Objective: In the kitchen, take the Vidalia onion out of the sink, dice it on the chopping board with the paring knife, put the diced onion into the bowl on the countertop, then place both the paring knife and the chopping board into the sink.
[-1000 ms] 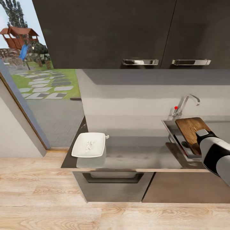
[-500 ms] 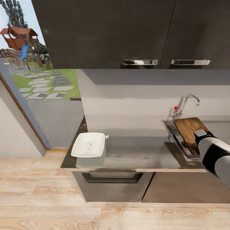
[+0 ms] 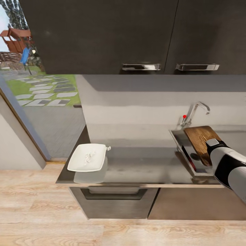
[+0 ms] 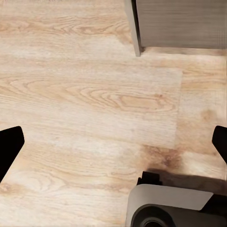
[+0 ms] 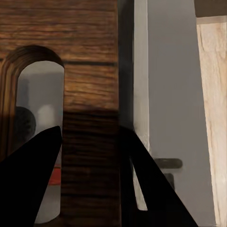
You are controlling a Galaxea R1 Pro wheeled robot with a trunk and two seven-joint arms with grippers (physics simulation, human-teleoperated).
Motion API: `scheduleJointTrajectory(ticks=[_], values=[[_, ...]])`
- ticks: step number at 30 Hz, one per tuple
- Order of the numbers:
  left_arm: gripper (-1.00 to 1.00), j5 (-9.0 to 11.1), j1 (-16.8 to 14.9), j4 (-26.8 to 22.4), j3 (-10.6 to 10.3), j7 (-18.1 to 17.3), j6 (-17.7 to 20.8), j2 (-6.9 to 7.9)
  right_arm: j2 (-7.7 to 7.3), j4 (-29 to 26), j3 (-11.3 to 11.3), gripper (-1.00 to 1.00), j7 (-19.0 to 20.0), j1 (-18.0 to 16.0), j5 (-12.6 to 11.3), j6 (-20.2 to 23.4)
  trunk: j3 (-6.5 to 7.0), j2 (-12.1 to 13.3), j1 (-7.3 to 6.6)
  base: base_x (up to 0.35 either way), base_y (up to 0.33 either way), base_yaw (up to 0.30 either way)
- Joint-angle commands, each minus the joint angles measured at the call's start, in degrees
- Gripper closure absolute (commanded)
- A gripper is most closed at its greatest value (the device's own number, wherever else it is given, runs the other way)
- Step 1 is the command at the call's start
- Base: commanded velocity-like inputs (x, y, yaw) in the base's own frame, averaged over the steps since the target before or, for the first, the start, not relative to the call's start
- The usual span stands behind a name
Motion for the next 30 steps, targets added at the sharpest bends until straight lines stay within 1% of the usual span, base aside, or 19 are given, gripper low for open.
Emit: scheduleJointTrajectory(ticks=[1,7,13,20,27,30], values=[[-1.00,0.2,-0.1,0.2,-0.5,0.2,-0.3,-0.05,0.24,0.0,-0.2,1.00,-0.1,-0.1,0.6,0.4,-0.12,-0.1,0.05,0.194,-0.001,0.000],[-1.00,0.2,-0.1,0.2,-0.5,0.2,-0.2,-0.05,0.46,0.0,-0.2,1.00,-0.1,-0.1,0.6,0.4,-0.12,-0.1,0.05,0.205,0.000,0.000],[-1.00,0.2,-0.1,0.2,-0.5,0.2,-0.2,-0.05,0.47,0.0,-0.3,1.00,-0.2,0.0,0.6,0.4,-0.12,-0.1,0.05,0.032,0.000,0.000],[-1.00,0.2,-0.1,0.2,-0.5,0.2,-0.2,-0.05,0.42,0.0,-0.2,1.00,0.0,2.6,0.6,0.4,-0.12,-0.1,0.05,0.082,0.000,0.000],[-1.00,0.2,-0.1,0.2,-0.5,0.2,-0.2,-0.05,0.54,0.1,-0.2,1.00,0.0,2.7,0.6,0.4,-0.12,-0.1,0.05,0.171,0.000,0.000],[-1.00,0.2,-0.1,0.2,-0.5,0.2,-0.2,-0.05,0.87,0.1,-0.2,1.00,0.0,2.7,0.6,0.4,-0.12,-0.1,0.05,0.247,0.000,0.000]])
